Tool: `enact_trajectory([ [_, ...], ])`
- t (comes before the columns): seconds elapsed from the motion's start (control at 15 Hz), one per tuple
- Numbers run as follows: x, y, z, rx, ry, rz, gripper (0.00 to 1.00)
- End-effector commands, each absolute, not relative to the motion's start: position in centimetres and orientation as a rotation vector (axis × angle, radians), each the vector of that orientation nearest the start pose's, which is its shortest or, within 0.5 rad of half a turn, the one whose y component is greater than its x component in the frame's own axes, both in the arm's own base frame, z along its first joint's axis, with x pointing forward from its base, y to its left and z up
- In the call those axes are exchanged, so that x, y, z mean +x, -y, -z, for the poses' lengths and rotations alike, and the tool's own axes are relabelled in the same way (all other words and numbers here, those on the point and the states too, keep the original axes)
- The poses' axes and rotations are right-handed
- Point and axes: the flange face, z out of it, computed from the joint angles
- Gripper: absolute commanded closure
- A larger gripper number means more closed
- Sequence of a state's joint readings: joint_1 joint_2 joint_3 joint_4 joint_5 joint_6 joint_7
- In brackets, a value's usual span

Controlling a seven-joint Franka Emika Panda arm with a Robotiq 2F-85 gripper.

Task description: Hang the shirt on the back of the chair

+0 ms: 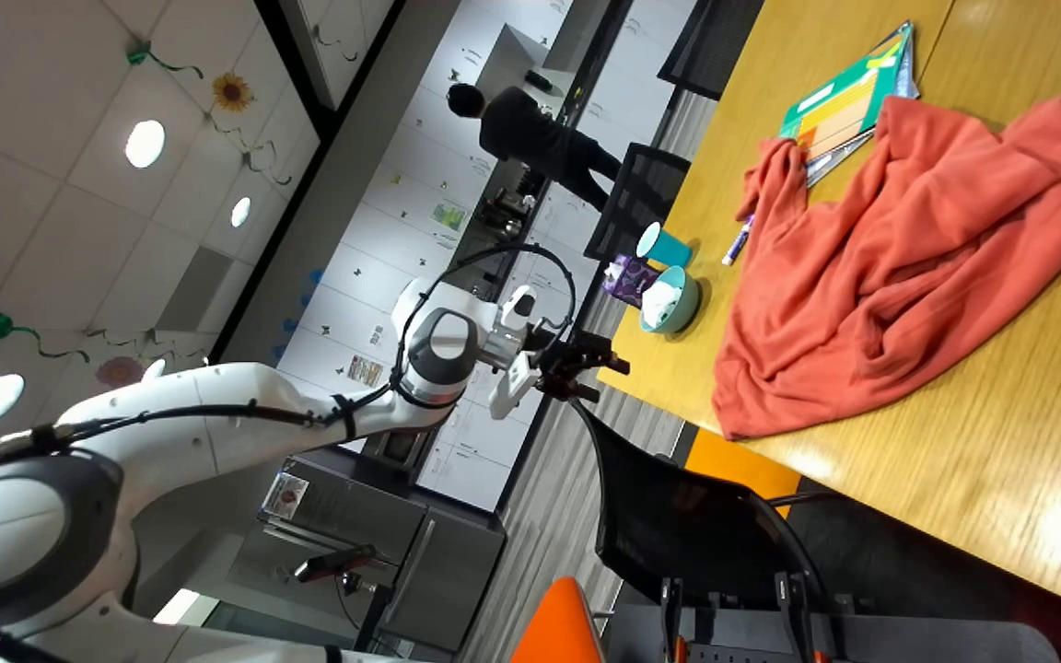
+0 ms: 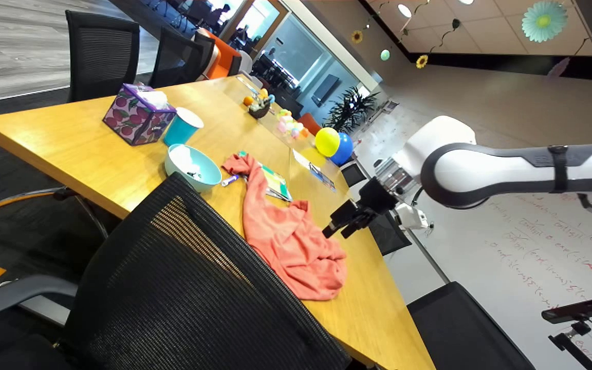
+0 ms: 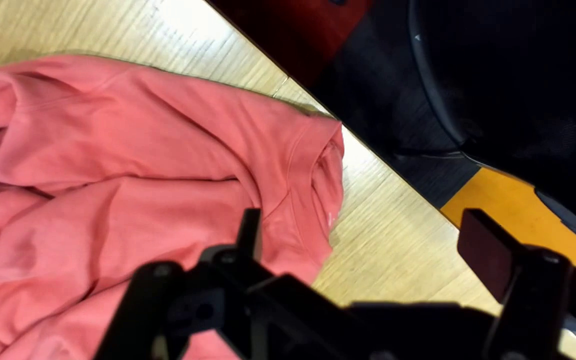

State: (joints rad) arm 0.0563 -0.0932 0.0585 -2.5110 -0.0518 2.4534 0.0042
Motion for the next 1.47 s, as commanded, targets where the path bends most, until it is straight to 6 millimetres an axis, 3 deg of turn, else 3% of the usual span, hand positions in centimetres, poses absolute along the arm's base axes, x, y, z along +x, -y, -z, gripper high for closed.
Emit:
enact_trajectory([
  [0.0, 48.4, -6.2, -28.4, -3.160, 0.306, -0.079, 0.00],
  [0.07, 47.0, -5.7, -29.2, -3.172, 0.270, -0.018, 0.00],
  [0.2, 47.9, -6.0, -27.7, -3.168, 0.278, -0.058, 0.00],
  [0.47, 48.3, -6.1, -27.7, -3.168, 0.279, -0.058, 0.00],
  [1.4, 53.5, -6.8, -17.2, -3.281, 0.095, 0.261, 0.00],
])
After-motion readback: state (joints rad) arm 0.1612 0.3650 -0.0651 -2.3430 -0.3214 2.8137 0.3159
